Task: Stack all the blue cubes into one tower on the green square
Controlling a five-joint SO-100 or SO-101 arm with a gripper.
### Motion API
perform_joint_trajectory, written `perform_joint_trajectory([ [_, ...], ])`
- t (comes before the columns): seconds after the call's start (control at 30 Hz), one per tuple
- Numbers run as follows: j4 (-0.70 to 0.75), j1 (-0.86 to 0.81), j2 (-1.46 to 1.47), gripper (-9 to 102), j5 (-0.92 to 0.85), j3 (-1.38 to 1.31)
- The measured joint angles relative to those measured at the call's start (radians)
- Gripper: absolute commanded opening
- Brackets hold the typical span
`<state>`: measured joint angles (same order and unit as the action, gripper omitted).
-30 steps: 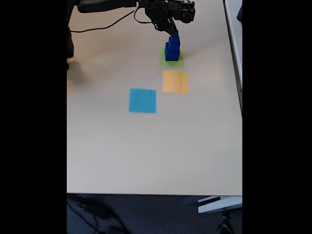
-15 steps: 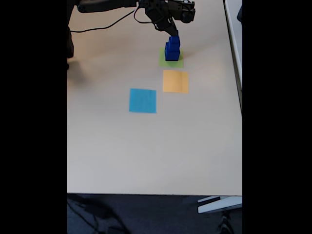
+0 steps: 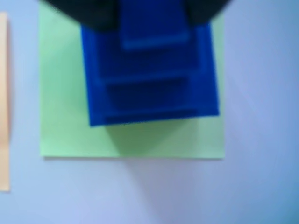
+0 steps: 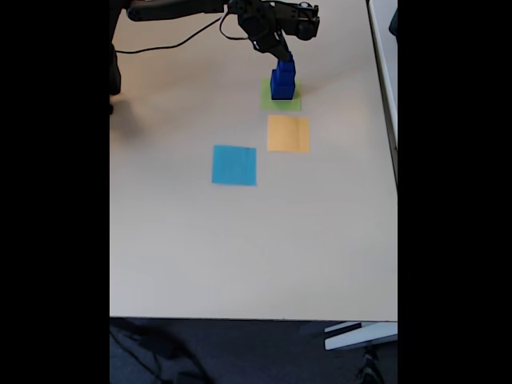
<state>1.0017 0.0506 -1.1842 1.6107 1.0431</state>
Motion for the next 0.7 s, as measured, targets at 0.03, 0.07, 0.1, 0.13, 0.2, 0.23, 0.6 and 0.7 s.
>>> perform_joint_trajectory([
  [0.03, 0.0, 0.0, 0.0, 5, 0.0, 0.0],
  [0.07, 0.0, 0.0, 0.0, 6, 0.0, 0.0],
  [0.1, 0.0, 0.0, 0.0, 6, 0.0, 0.0],
  [0.13, 0.0, 0.0, 0.0, 6, 0.0, 0.0],
  [0.2, 0.0, 0.0, 0.0, 6, 0.0, 0.0],
  [0.23, 0.0, 0.0, 0.0, 7, 0.0, 0.0],
  [0.6, 0.0, -0.006, 0.0, 12, -0.012, 0.0],
  [0.7, 0.0, -0.008, 0.0, 12, -0.017, 0.0],
])
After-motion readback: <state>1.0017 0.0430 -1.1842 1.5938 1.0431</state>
